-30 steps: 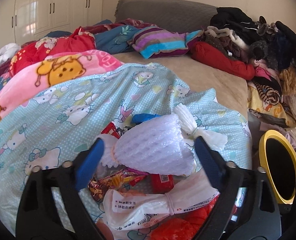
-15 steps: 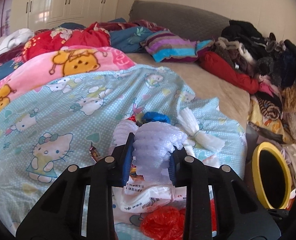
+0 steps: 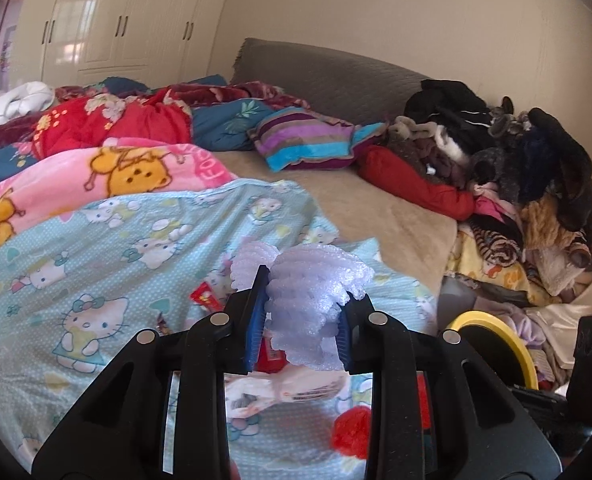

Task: Collect trash
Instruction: 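Carry the foam net and red bag over the yellow bin and release both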

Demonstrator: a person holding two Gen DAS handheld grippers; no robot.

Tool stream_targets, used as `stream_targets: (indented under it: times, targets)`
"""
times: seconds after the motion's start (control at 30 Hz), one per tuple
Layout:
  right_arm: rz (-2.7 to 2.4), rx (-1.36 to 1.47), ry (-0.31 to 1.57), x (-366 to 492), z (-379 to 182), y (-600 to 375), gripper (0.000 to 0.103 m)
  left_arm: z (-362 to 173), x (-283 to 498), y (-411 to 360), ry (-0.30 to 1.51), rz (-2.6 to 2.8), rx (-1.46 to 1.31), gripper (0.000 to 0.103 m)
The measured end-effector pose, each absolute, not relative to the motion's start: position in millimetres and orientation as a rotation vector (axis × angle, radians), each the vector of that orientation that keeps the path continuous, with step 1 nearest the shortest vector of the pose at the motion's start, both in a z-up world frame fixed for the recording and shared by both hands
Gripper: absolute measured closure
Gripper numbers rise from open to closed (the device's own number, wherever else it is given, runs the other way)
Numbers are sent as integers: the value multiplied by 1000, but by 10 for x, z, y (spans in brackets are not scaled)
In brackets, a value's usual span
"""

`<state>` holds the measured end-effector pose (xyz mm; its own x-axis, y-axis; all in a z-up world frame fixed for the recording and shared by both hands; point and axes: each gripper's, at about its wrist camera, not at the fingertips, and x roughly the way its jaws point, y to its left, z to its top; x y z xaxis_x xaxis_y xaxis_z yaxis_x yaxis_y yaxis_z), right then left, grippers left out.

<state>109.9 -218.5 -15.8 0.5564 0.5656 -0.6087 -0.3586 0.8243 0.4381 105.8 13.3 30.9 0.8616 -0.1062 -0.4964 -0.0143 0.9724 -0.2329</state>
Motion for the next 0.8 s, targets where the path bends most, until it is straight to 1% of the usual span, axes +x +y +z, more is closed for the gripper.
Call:
stream_targets:
  times: [0.27,0.8]
  targets:
    - [458,294,724,1139,43,-2583,98,395,1012,-287,523,-163,-201,81]
    - [246,327,642,1165,181,-3318,98,241,984,-997,569,-356,-152,81]
